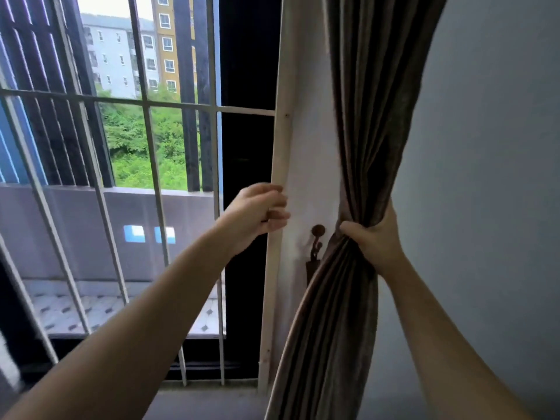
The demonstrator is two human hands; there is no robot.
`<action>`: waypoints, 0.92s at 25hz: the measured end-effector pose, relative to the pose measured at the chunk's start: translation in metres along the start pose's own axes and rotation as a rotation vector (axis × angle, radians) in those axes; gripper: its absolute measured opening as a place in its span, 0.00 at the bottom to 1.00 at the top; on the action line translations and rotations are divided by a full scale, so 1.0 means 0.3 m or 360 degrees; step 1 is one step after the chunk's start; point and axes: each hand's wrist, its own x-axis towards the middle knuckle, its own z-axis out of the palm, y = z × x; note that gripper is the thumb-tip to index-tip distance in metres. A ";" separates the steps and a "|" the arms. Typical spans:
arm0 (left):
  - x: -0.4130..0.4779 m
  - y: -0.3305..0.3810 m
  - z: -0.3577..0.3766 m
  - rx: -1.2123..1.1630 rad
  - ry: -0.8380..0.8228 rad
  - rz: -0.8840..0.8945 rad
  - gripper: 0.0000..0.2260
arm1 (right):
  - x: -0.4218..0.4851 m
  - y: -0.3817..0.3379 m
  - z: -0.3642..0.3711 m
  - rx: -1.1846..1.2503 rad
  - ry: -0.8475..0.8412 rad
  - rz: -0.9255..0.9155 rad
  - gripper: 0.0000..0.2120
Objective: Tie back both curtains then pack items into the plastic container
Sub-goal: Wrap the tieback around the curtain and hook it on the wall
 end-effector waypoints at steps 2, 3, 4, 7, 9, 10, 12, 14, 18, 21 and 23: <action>0.047 -0.162 0.024 0.0321 0.0051 -0.0206 0.11 | 0.020 0.012 -0.101 -0.0016 -0.0045 0.0040 0.22; 0.064 -0.240 0.043 0.0503 0.0023 -0.0290 0.09 | 0.031 0.020 -0.146 -0.0035 -0.0029 0.0059 0.25; 0.077 -0.310 0.066 0.0638 -0.0003 -0.0360 0.07 | 0.040 0.028 -0.186 -0.0076 -0.0019 0.0062 0.28; 0.124 -0.462 0.132 0.0820 -0.0014 -0.0469 0.03 | 0.058 0.026 -0.276 -0.0130 -0.0008 0.0079 0.27; 0.187 -0.532 0.166 0.0955 0.0014 -0.0482 0.06 | 0.070 0.014 -0.321 -0.0133 -0.0017 0.0081 0.26; 0.214 -0.555 0.180 0.1026 0.0023 -0.0501 0.05 | 0.077 0.016 -0.341 -0.0154 -0.0021 0.0076 0.26; 0.250 -0.589 0.200 0.1134 0.0073 -0.0528 0.03 | 0.090 0.017 -0.368 -0.0191 -0.0037 0.0073 0.30; 0.278 -0.622 0.206 0.1176 0.0114 -0.0536 0.08 | 0.098 0.016 -0.377 -0.0207 -0.0059 0.0070 0.34; 0.228 -0.642 0.207 0.0848 0.0114 -0.0445 0.06 | 0.111 0.029 -0.361 -0.0207 -0.0084 0.0076 0.34; 0.140 -0.598 0.112 0.0505 0.0097 -0.0404 0.09 | 0.108 0.046 -0.305 -0.0164 -0.0137 0.0101 0.33; 0.119 -0.515 0.020 0.0686 0.0000 -0.0314 0.08 | 0.108 0.064 -0.250 -0.0138 -0.0185 0.0126 0.36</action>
